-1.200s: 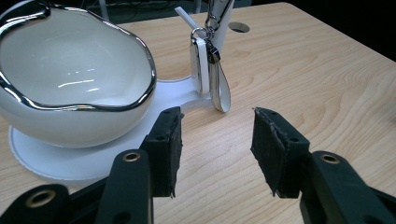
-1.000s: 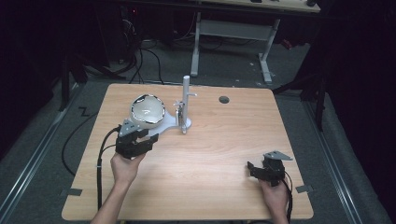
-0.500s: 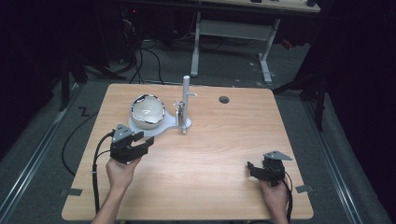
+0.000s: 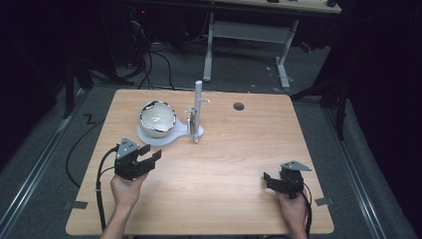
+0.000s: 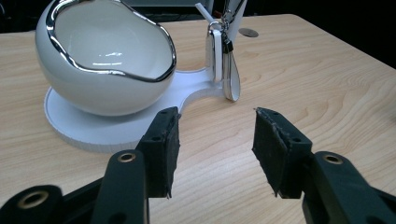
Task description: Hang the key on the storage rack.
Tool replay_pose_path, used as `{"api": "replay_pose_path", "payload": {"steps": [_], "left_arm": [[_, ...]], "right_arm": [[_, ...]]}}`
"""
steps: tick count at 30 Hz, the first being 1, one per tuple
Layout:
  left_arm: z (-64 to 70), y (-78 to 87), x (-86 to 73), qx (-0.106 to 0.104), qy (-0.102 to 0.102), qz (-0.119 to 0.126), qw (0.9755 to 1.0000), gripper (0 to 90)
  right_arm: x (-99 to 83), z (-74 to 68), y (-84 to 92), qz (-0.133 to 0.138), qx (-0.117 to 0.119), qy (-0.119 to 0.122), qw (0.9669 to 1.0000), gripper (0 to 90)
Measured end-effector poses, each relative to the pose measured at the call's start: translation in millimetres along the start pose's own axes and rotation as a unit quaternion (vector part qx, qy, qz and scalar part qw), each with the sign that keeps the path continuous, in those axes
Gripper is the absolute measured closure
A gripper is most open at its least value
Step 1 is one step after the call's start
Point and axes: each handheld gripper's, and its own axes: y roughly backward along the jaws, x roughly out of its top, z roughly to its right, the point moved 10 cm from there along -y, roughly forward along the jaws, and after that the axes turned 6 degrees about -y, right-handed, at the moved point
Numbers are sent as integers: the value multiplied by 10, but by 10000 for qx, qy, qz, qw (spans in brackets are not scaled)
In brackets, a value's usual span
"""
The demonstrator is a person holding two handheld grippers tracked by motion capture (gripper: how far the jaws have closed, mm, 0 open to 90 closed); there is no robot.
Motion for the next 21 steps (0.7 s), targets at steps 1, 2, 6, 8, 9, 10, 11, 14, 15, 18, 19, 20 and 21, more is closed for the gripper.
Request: {"api": "replay_pose_path", "payload": {"steps": [1, 2, 6, 8, 9, 10, 11, 14, 15, 18, 19, 20, 21], "left_arm": [[4, 1, -11, -11, 19, -1, 10000, 509], [5, 2, -30, -8, 14, -15, 10000, 508], [2, 10, -75, 1, 49, -34, 10000, 507], [4, 15, -90, 0, 62, -35, 10000, 506], [4, 16, -103, 9, 64, -40, 10000, 506], [5, 18, -114, 11, 68, -49, 10000, 505], [5, 20, -123, 8, 71, -53, 10000, 505], [1, 20, -157, 27, 52, -103, 9999, 502], [-1, 22, -166, 27, 68, -108, 9999, 502], [-6, 28, -186, 45, 92, -111, 9999, 497], [-8, 28, -196, 57, 93, -122, 9999, 494], [-9, 28, -209, 62, 99, -132, 9998, 492], [-9, 26, -221, 65, 112, -141, 9998, 490]], "right_arm": [[0, 0, 0, 0, 0, 1, 10000, 220], [0, 0, 0, 0, 0, 2, 10000, 220], [0, 0, 0, 0, -1, 1, 10000, 220], [0, 0, 0, 0, 0, 2, 10000, 220], [0, 0, 0, 0, 0, 3, 10000, 220], [0, 0, 0, 0, 1, 2, 10000, 220], [0, 0, 0, 0, 0, 2, 10000, 220], [0, 0, 0, 1, 1, 2, 10000, 220], [0, 0, 1, 1, 1, 2, 10000, 220], [-1, 1, 1, 1, 1, 2, 10000, 220], [0, 1, 1, 2, 1, 3, 10000, 221], [0, 1, 1, 1, 1, 0, 10000, 221], [0, 2, 1, 2, -3, -1, 10000, 222]]}}
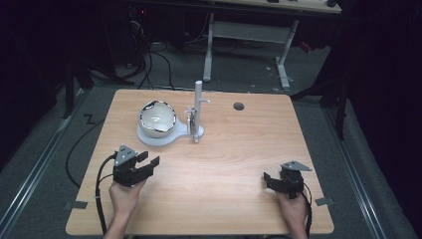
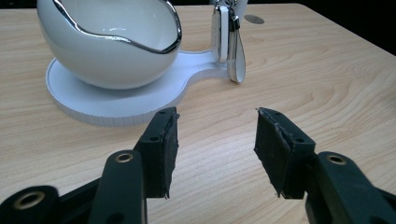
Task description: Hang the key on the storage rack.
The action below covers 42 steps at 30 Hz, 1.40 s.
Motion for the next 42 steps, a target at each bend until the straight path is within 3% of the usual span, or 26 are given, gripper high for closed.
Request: {"api": "replay_pose_path", "payload": {"steps": [10, 21, 42], "left_arm": [[-22, -11, -126, 46, 124, -65, 9999, 477], [-21, -62, -233, 97, 77, -225, 9997, 468], [-141, -230, -475, 280, 182, -597, 9977, 459]], "right_arm": [[0, 0, 1, 0, 2, 0, 10000, 222], [0, 1, 1, 3, 0, 9, 10000, 222], [-2, 2, 2, 4, -3, 18, 10000, 225]]}}
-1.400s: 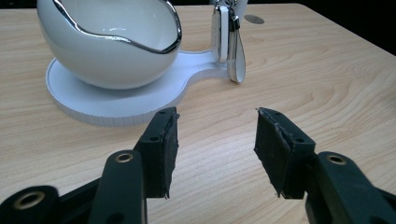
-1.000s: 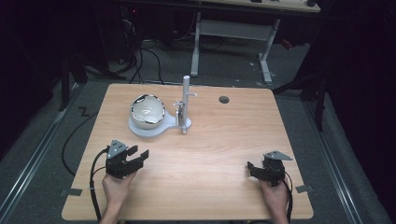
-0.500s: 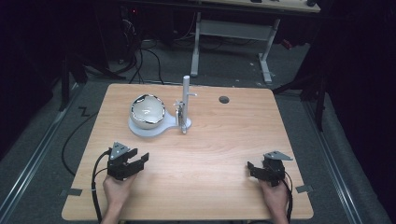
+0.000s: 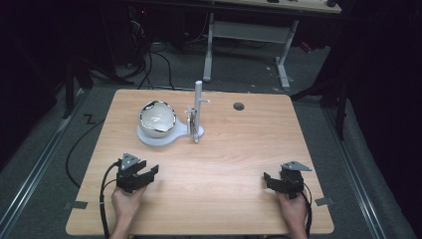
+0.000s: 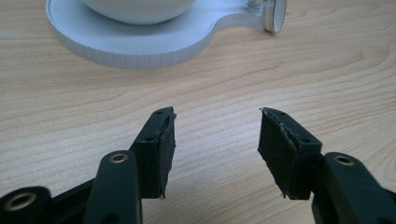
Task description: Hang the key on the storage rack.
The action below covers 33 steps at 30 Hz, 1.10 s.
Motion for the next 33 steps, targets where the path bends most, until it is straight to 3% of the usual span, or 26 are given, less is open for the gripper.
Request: {"api": "replay_pose_path", "payload": {"steps": [11, 16, 25, 33], "left_arm": [[-35, -93, -56, 138, -5, -117, 9998, 450], [-78, -146, -106, 336, -139, -274, 9990, 441], [-110, -213, -165, 459, -130, -389, 9981, 398], [-131, -241, -173, 546, -116, -377, 9977, 371]], "right_arm": [[-1, -2, 1, -2, 3, -11, 10000, 225], [0, 0, 0, 0, 1, 0, 10000, 225], [0, 0, 0, 1, 2, 2, 10000, 225], [0, 1, 0, 2, 3, 1, 10000, 224]]}}
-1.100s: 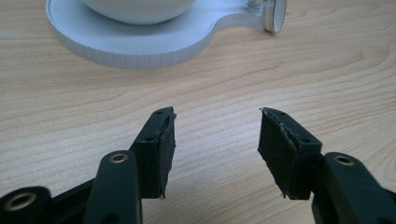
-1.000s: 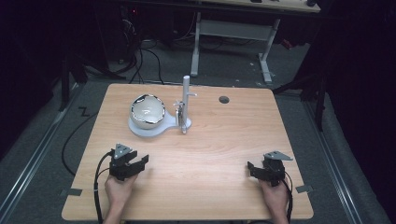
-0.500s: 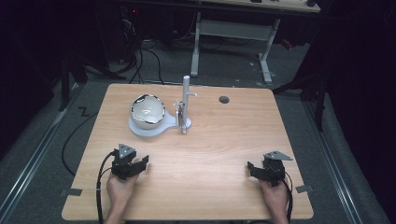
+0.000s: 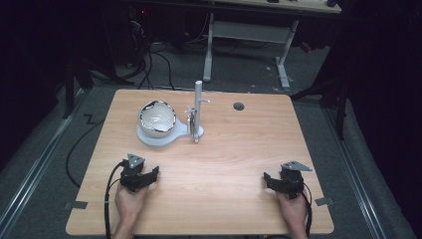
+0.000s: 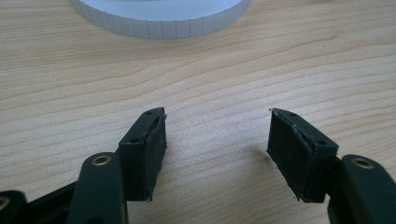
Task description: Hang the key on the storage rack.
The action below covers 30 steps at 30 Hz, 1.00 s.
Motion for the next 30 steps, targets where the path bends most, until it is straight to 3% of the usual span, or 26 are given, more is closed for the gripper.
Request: {"api": "replay_pose_path", "payload": {"steps": [7, 11, 30], "left_arm": [[-4, -9, -3, 83, -66, -38, 9999, 350], [17, -22, -8, 184, -226, -107, 9995, 329], [20, -19, -18, 182, -189, -130, 9996, 281]], "right_arm": [[-1, -2, 1, -4, 1, -11, 10000, 225], [-1, -1, 0, -2, 0, -5, 10000, 225], [-1, -2, 0, -4, -5, -7, 10000, 225]]}}
